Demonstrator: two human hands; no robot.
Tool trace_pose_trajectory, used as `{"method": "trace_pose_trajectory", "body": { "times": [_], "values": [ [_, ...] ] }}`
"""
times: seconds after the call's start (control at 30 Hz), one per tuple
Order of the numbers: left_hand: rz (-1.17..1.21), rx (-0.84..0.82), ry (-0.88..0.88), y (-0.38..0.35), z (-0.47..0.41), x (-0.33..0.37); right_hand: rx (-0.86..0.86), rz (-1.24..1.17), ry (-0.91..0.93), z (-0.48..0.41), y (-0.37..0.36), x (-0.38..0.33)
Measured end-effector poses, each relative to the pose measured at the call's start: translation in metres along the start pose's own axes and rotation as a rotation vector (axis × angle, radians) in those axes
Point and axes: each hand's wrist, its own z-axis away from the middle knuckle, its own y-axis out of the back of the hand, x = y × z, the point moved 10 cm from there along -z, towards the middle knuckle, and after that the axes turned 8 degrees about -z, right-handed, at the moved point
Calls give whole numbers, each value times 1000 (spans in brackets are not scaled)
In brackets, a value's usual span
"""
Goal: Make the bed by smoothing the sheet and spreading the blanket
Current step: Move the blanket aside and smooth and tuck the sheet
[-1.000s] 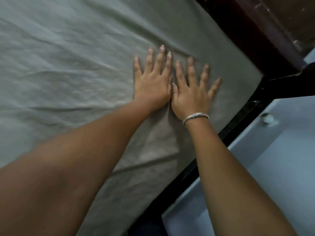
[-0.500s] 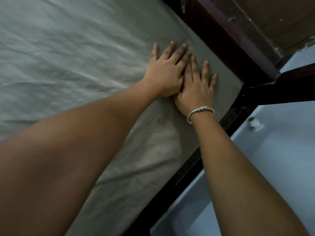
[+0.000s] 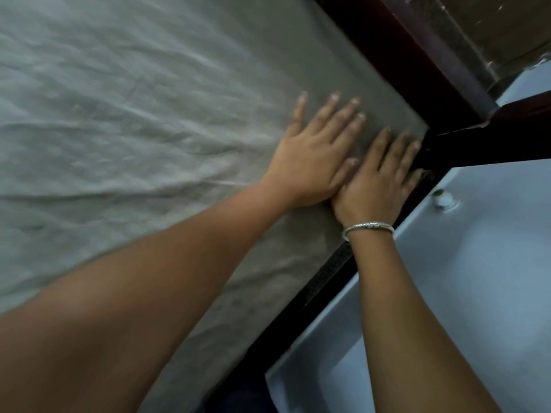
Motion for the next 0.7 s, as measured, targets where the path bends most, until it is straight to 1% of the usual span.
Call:
{"method": "trace_pose_trajectory", "body": {
  "times": [0.07,0.13,0.23,0.33,0.37,0.43,0.47,0.5,0.53,0.63,0.7],
  "values": [
    [-23,29,152,8,17,-37,20,2,172,-2,6,-37],
    [-58,-17,231,5,27,-63,3,9,315,-12,0,-70],
    [-17,-82,277,-11,35,-76,-78,84,442,-20,-24,-98],
    [40,-63,288,-17,55,-71,-132,119,506,-4,-40,-104],
    [48,-44,273,-15,65,-70,-164,131,562,9,-43,-107],
    [14,7,267,-10,89,-76,-208,173,750,36,-46,-118],
    [-11,32,297,-7,100,-87,-209,184,836,44,-45,-125],
    [-33,53,353,-3,109,-104,-196,173,879,45,-41,-134],
    [-51,66,423,0,116,-123,-165,146,873,38,-36,-143],
    [-90,37,632,5,129,-185,-64,86,725,0,-21,-174],
    [-85,-11,755,2,141,-218,-89,109,656,-22,-27,-195]
  ]
}}
